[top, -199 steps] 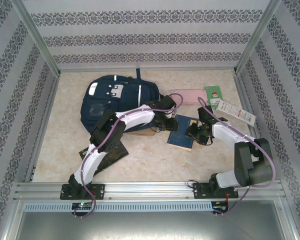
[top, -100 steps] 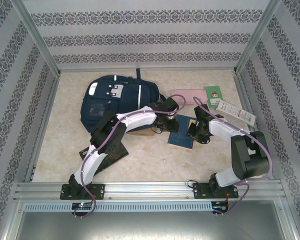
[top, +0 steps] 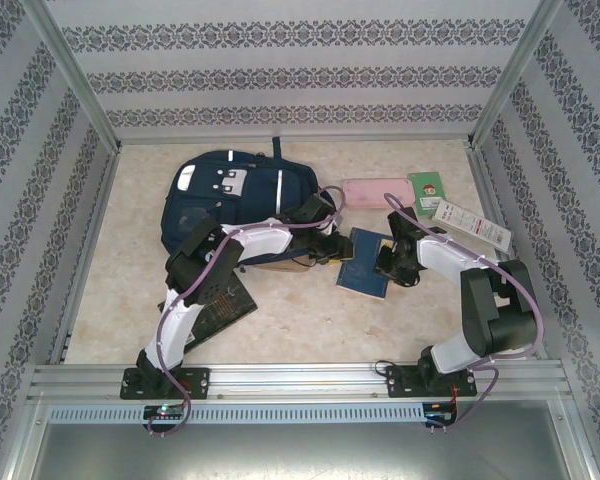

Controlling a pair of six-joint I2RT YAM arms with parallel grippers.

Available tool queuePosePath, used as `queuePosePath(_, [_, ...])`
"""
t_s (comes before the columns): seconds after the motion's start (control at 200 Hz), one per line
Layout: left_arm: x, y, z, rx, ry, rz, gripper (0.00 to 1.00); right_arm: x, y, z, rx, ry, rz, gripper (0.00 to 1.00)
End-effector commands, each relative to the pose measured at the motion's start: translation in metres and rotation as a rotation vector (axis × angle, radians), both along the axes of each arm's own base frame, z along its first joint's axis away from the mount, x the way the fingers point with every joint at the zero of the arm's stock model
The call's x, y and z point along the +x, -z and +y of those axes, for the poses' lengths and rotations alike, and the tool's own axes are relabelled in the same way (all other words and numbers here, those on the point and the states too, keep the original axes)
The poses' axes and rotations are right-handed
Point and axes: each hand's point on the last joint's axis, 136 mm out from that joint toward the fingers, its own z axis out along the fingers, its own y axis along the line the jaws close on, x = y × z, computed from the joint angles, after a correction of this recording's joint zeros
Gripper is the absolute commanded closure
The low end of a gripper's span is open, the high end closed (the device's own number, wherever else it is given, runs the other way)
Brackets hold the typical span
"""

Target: Pack the student bag

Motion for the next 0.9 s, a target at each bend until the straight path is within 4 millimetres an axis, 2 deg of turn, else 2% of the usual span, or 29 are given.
queuePosePath(0.0, [-0.035,-0.082,-0.053,-0.346,0.188,-0.010,0.64,0.015,-0.012,0.030,0.120,-0.062,-0.074,0.67])
queuePosePath(0.15, [-0.034,-0.070,-0.052,-0.322,0.176,0.011,0.65,0.016,-0.015,0.029,0.119,-0.060,-0.084,0.66])
queuePosePath(0.295, [-0.036,-0.041,-0.037,-0.134,0.190,0.014,0.67,0.017,-0.017,0.028,0.119,-0.056,-0.088,0.65])
queuePosePath(0.385, [-0.038,-0.033,-0.030,-0.087,0.198,0.011,0.76,0.017,-0.019,0.027,0.114,-0.055,-0.091,0.64])
queuePosePath(0.465, [-0.037,-0.036,-0.029,-0.081,0.195,0.006,0.83,0.019,-0.024,0.025,0.113,-0.056,-0.103,0.61])
queuePosePath(0.575, [-0.030,-0.051,-0.026,-0.094,0.182,-0.022,0.93,0.024,-0.039,0.021,0.135,-0.045,-0.147,0.56])
queuePosePath(0.644, [-0.023,-0.068,-0.023,-0.119,0.172,-0.045,1.00,0.028,-0.055,0.020,0.170,-0.038,-0.201,0.53])
queuePosePath(0.714, [-0.014,-0.088,-0.018,-0.156,0.159,-0.067,1.00,0.034,-0.074,0.022,0.225,-0.032,-0.270,0.45])
queuePosePath(0.899, [0.004,-0.141,-0.004,-0.281,0.143,-0.104,1.00,0.051,-0.126,0.029,0.417,-0.028,-0.445,0.36])
